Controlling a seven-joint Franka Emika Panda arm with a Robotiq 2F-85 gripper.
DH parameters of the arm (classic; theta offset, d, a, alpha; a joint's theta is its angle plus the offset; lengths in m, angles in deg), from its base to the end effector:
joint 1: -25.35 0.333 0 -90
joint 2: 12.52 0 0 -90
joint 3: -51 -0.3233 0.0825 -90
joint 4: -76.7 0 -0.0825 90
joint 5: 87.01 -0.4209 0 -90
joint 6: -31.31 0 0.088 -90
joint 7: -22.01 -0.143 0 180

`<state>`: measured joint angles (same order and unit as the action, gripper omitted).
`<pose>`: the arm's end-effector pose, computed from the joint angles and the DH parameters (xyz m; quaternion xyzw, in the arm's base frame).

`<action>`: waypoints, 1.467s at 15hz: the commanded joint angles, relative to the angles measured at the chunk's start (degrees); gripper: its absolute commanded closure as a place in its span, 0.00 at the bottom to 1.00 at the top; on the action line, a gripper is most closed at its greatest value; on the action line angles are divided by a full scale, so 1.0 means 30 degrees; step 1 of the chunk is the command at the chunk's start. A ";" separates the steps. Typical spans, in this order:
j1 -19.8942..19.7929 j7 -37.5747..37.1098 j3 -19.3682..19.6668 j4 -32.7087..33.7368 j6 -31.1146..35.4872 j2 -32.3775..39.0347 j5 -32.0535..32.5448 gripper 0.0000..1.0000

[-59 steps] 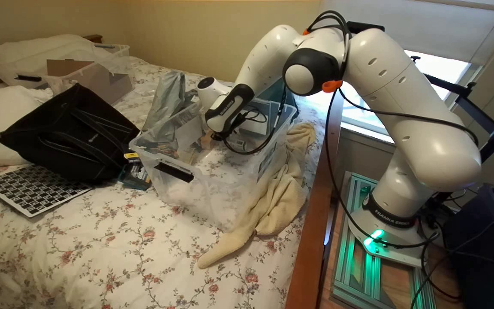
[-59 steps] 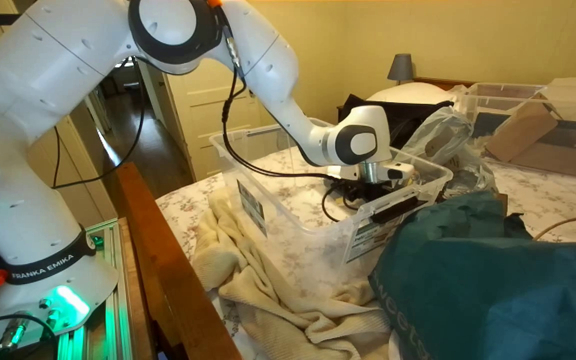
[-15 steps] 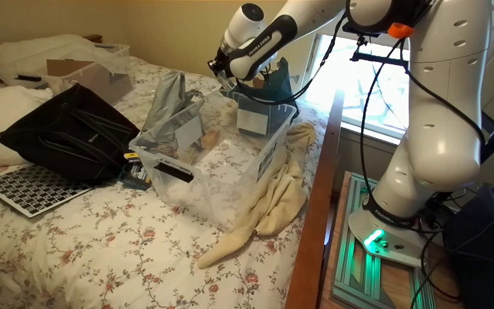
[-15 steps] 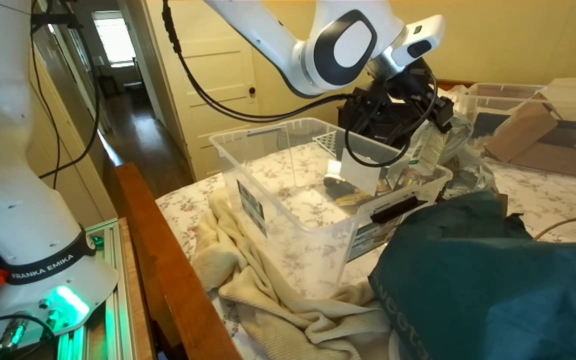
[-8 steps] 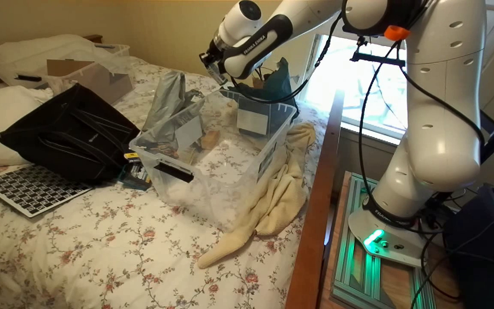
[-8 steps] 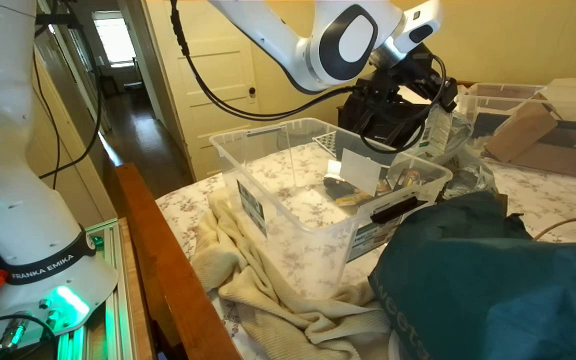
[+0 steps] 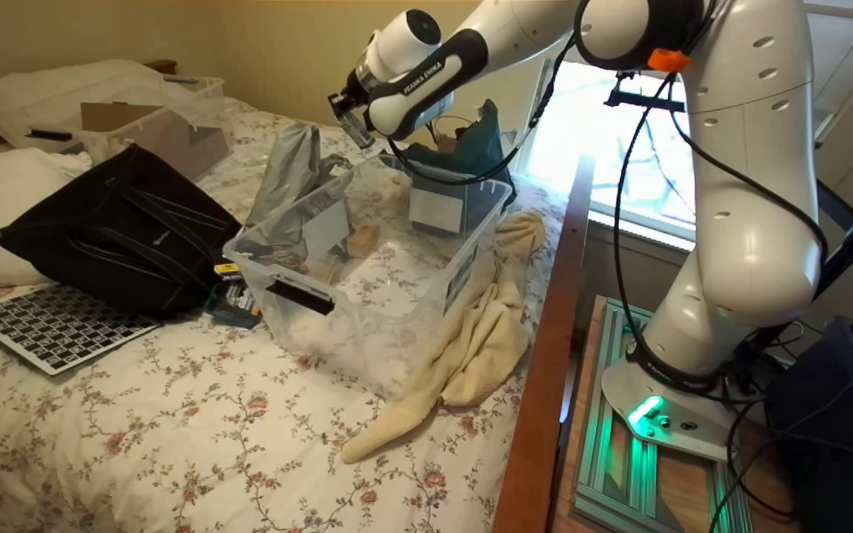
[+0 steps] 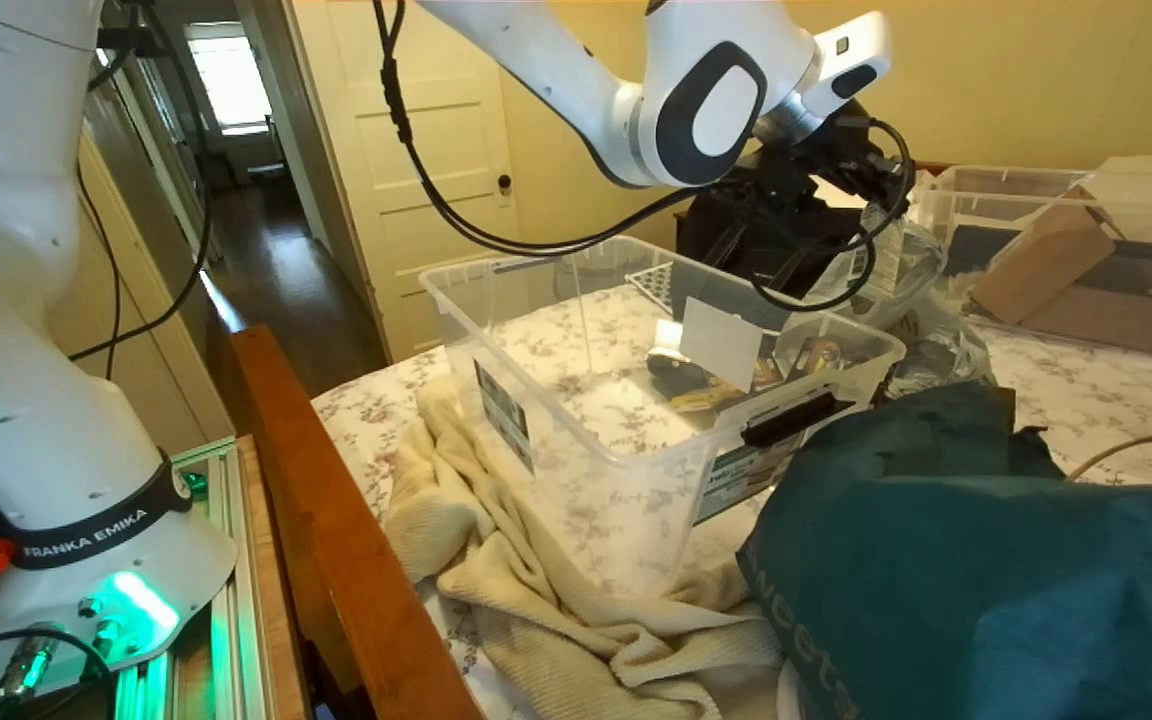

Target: Pick up the box from the bucket and put it on the bed

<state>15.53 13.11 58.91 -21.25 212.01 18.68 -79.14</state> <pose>0.7539 -0.2108 0.3468 0.8909 -0.1220 0.4281 0.0901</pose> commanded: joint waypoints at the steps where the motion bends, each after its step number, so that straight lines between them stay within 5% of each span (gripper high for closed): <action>1: -0.2110 0.1334 -0.2611 0.1725 0.0122 0.1139 -0.0142 0.99; 6: -0.4074 0.2447 -0.5136 0.2865 -0.0218 0.2083 -0.0039 0.99; 7: -0.4295 0.2566 -0.5437 0.3057 -0.0294 0.2249 -0.0007 0.70; 8: -0.4552 0.2718 -0.5783 0.3201 -0.0342 0.2404 0.0016 0.69; 17: -0.4989 0.3005 -0.5912 0.2865 -0.0293 0.2031 0.0145 0.07; 22: -0.5381 0.3759 -0.6057 0.1228 -0.1280 0.0579 0.0491 0.00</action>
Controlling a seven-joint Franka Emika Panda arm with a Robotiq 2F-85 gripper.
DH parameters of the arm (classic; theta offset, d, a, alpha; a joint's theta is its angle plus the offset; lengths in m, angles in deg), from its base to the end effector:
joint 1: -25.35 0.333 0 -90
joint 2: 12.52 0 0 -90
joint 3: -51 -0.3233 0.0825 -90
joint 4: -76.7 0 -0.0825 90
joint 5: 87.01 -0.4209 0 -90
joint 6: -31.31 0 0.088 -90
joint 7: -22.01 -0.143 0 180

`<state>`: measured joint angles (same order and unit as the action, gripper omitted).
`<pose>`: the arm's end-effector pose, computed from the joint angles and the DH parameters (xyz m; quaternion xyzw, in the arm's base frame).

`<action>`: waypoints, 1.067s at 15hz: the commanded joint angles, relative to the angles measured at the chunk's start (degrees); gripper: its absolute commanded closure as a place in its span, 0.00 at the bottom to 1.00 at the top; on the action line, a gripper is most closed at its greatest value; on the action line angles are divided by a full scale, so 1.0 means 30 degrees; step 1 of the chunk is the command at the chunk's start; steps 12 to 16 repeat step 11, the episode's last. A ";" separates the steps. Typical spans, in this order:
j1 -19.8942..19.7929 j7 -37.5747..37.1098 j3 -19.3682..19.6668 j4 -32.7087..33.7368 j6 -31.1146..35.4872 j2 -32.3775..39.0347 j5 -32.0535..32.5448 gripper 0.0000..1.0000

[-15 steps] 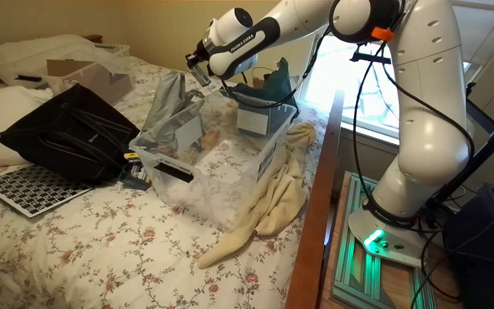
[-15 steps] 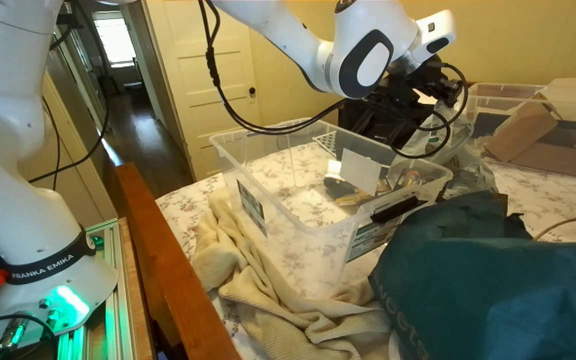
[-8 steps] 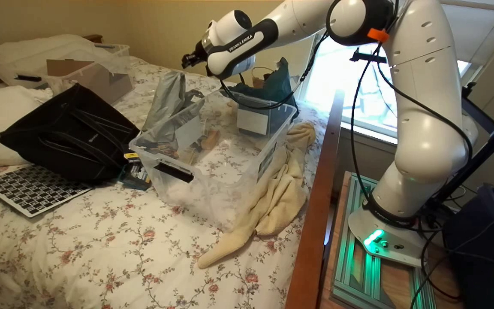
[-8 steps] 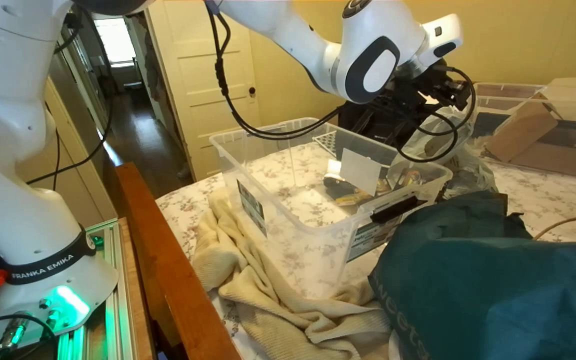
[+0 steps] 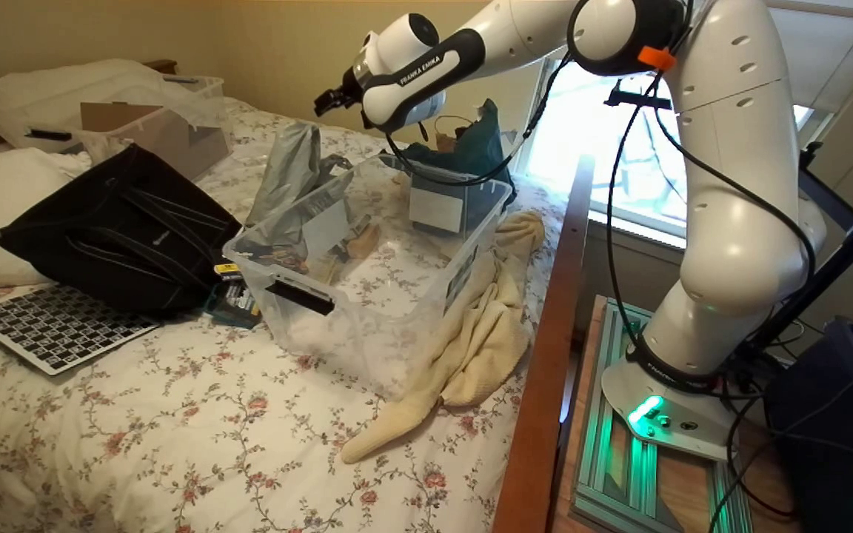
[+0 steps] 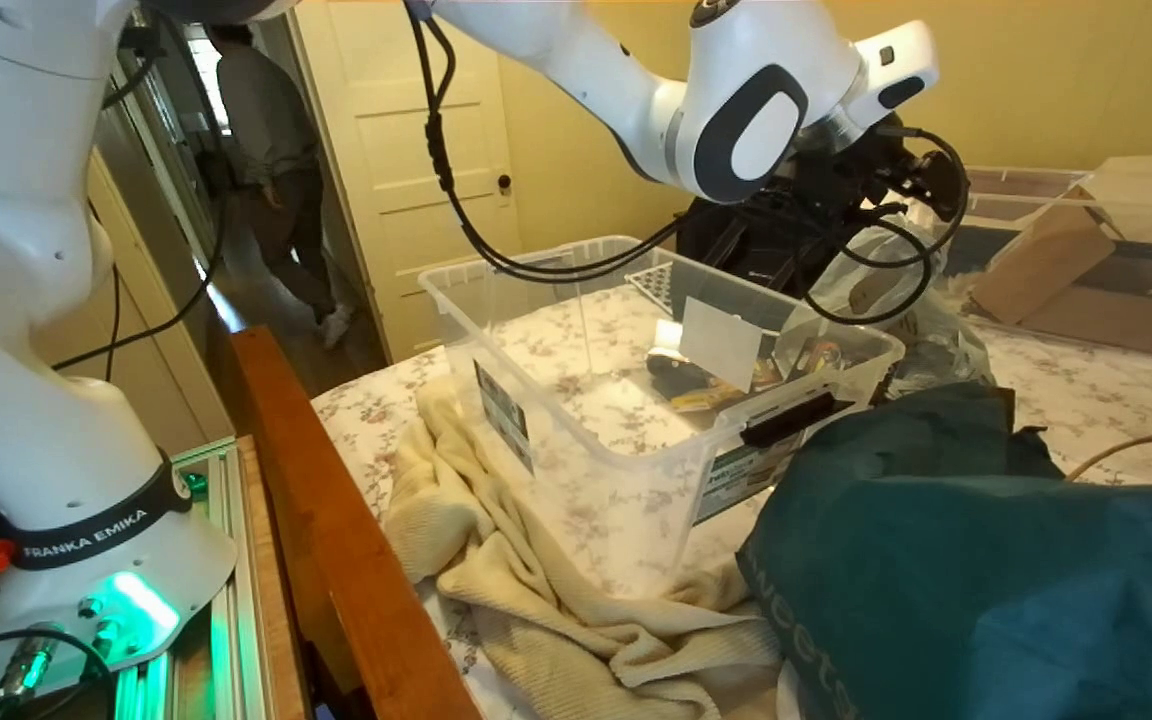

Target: Pick up the box from the bucket and put it on the bed

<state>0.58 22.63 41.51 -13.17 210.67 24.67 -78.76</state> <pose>0.7803 -0.2291 0.3409 0.8911 -0.0873 0.4417 0.0570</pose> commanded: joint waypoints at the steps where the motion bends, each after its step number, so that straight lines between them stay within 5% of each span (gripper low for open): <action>1: -0.0420 0.0762 -0.0225 -0.1769 -0.1017 -0.1724 0.0409 0.00; 9: -0.1018 0.3108 -0.1015 -0.4186 -0.4408 -0.4352 0.0080 0.00; 10: 0.0530 0.3350 0.0597 -0.2982 -0.3562 -0.3291 -0.1250 0.00; 16: 0.0531 0.3522 0.0568 -0.3226 -0.3821 -0.3548 -0.1261 0.00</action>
